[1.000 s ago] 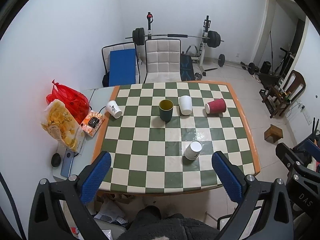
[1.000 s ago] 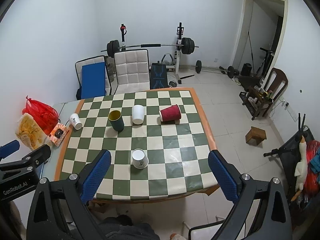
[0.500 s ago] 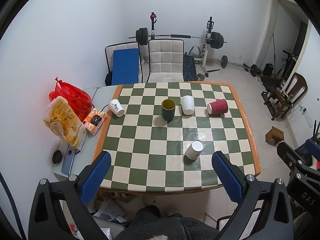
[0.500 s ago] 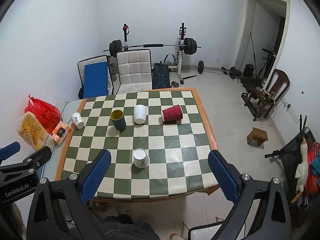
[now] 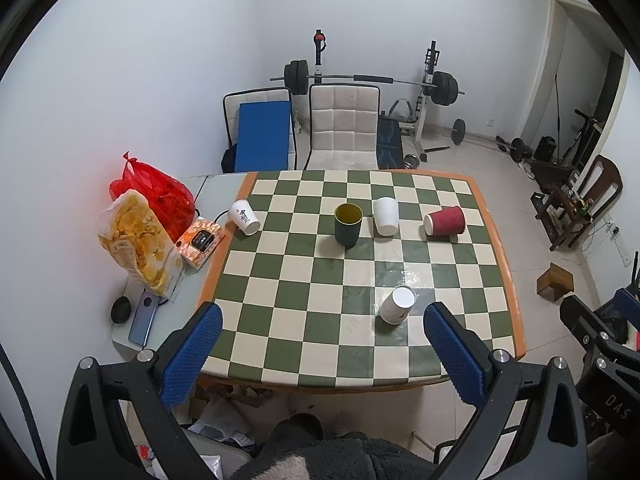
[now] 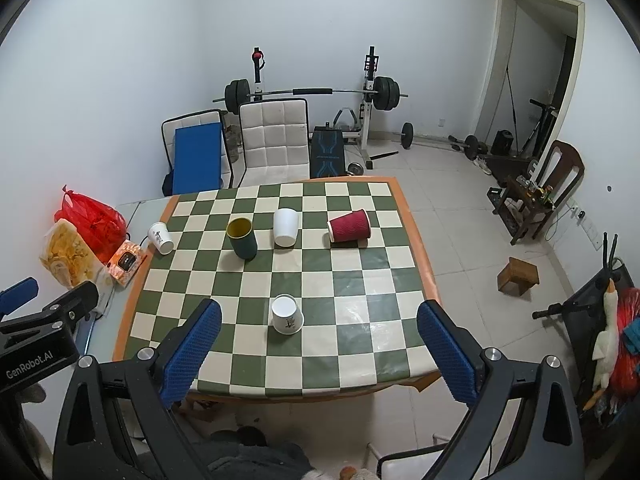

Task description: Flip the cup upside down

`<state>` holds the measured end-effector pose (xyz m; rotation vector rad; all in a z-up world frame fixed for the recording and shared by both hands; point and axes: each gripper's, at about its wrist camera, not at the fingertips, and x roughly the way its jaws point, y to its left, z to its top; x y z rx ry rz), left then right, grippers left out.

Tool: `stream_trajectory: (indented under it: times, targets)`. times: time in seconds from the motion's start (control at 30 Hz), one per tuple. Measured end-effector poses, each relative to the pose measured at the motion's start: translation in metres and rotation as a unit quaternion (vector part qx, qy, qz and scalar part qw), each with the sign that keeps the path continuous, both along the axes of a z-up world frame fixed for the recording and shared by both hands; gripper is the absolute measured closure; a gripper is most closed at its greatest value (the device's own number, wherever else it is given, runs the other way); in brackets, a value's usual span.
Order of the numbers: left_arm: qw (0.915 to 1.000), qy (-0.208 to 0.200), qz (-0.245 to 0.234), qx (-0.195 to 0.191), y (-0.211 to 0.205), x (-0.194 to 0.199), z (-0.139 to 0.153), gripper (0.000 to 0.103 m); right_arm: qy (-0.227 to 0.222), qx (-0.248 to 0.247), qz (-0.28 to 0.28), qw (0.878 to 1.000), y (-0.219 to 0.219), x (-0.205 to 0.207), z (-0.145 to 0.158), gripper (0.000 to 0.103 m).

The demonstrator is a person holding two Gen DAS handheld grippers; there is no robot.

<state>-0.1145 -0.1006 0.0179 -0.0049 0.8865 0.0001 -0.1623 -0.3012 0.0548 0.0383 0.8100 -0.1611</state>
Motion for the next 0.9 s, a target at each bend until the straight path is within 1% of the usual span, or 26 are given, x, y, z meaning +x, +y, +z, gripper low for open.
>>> stream_trajectory:
  times: [0.57,0.9]
  targets:
    - [1.0000,0.000,0.005,0.006,0.007,-0.008,-0.005,0.000,0.000,0.004,0.013,1.000,-0.001,-0.012,-0.001,0.003]
    - [1.0000,0.001,0.002,0.005,0.009,-0.010,-0.007,0.000,0.001,0.006,0.022,1.000,0.007,-0.007,-0.002,0.003]
